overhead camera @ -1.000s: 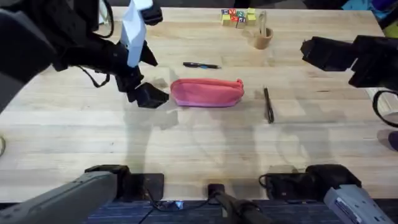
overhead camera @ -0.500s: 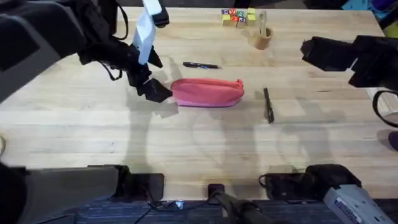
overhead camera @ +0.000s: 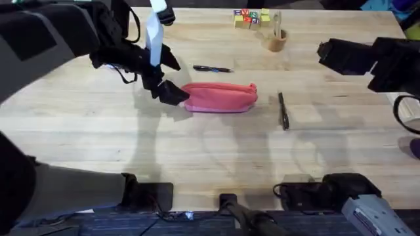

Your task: Unzip the bag, pick up the pens from the table one at a time and place them inside, then zip the bag closed.

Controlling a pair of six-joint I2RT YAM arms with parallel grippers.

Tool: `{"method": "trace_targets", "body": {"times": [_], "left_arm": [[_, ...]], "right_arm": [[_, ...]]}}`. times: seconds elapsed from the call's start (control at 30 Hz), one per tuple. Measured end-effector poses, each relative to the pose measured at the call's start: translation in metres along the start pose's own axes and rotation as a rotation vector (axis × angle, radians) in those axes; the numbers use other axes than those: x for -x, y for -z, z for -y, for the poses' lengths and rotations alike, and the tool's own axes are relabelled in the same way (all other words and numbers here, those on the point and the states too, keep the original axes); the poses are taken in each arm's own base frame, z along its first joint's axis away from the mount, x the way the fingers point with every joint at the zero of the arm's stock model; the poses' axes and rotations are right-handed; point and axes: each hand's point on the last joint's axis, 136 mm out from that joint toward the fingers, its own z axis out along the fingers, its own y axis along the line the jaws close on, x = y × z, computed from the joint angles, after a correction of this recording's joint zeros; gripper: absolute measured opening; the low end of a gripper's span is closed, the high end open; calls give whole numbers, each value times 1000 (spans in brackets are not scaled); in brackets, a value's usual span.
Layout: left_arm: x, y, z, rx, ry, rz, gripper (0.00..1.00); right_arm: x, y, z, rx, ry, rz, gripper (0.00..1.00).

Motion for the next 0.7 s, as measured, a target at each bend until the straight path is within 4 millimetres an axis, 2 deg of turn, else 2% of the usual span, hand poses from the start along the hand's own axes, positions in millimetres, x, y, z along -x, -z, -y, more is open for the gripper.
{"method": "trace_targets", "body": {"times": [0.33, 0.6, 0.7], "left_arm": [[-10, -17, 1, -67, 49, 7, 994], [-2, -23, 6, -83, 20, 16, 994], [2, -26, 9, -89, 1, 17, 924]], "right_arm": [[0, 0, 0, 0, 0, 0, 997], [0, 0, 0, 0, 0, 0, 996], [0, 0, 0, 0, 0, 0, 997]]}}
